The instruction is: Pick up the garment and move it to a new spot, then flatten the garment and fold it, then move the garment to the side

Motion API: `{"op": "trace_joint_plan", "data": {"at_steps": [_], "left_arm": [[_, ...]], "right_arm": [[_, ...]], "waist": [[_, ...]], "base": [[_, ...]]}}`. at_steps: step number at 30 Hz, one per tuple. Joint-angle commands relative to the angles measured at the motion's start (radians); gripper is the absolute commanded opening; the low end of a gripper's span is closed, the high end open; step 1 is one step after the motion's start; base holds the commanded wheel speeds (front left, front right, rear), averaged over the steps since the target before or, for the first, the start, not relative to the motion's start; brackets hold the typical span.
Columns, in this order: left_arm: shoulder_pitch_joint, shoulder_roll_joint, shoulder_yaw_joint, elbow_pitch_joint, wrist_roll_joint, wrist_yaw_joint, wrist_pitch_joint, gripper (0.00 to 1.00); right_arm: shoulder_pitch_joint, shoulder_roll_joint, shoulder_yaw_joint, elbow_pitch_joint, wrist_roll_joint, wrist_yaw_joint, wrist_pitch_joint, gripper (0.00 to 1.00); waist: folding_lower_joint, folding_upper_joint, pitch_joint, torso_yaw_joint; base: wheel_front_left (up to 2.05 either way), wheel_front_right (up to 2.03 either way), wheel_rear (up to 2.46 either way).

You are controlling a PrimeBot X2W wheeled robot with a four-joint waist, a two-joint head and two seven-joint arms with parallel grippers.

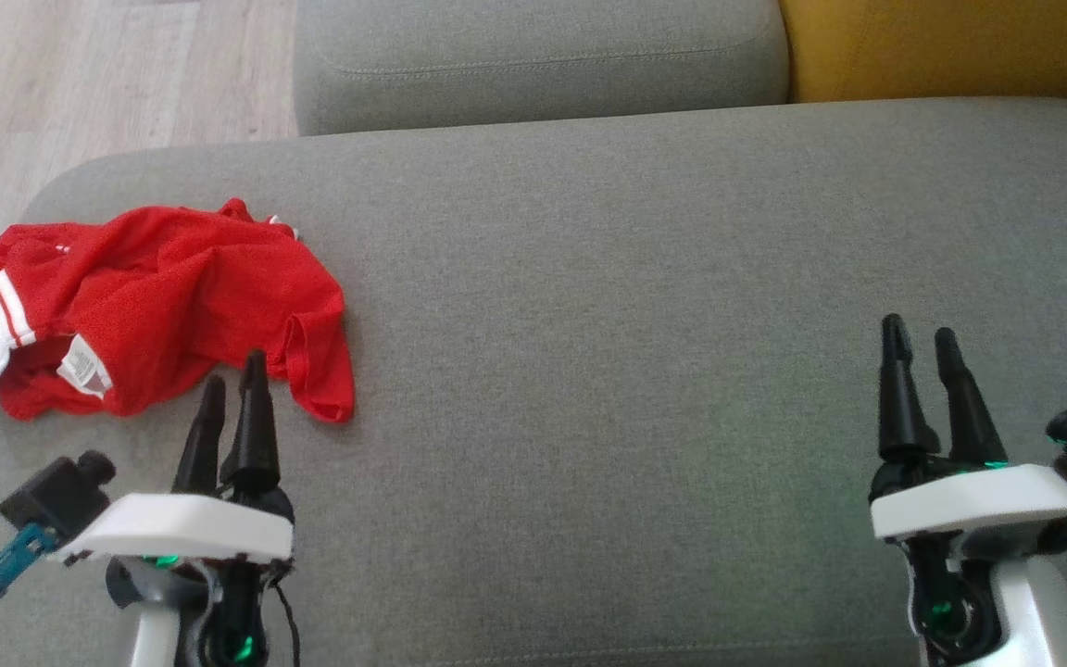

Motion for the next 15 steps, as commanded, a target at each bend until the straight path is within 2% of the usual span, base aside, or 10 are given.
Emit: {"op": "trace_joint_plan", "data": {"at_steps": [1, 8, 15], "left_arm": [[-0.054, 0.02, 0.003, -0.049, 0.043, 0.009, -0.014, 1.0], [-0.057, 0.052, -0.056, -0.053, 0.153, 0.05, -0.032, 1.0], [-0.064, 0.1, -0.128, -0.062, 0.262, 0.126, -0.052, 1.0]], "right_arm": [[-0.043, -0.006, 0.021, -0.037, -0.047, 0.003, -0.013, 1.0], [-0.042, -0.007, 0.026, -0.037, -0.157, 0.003, -0.031, 1.0], [-0.04, -0.007, 0.035, -0.046, -0.272, 0.003, -0.052, 1.0]], "waist": [[0.0, -0.0001, 0.0, 0.0], [0.0, -0.0001, -0.002, -0.001], [0.0, -0.0001, -0.006, -0.002]], "base": [[0.0, 0.0, 0.0], [0.0, 0.0, 0.0], [0.0, 0.0, 0.0]]}}
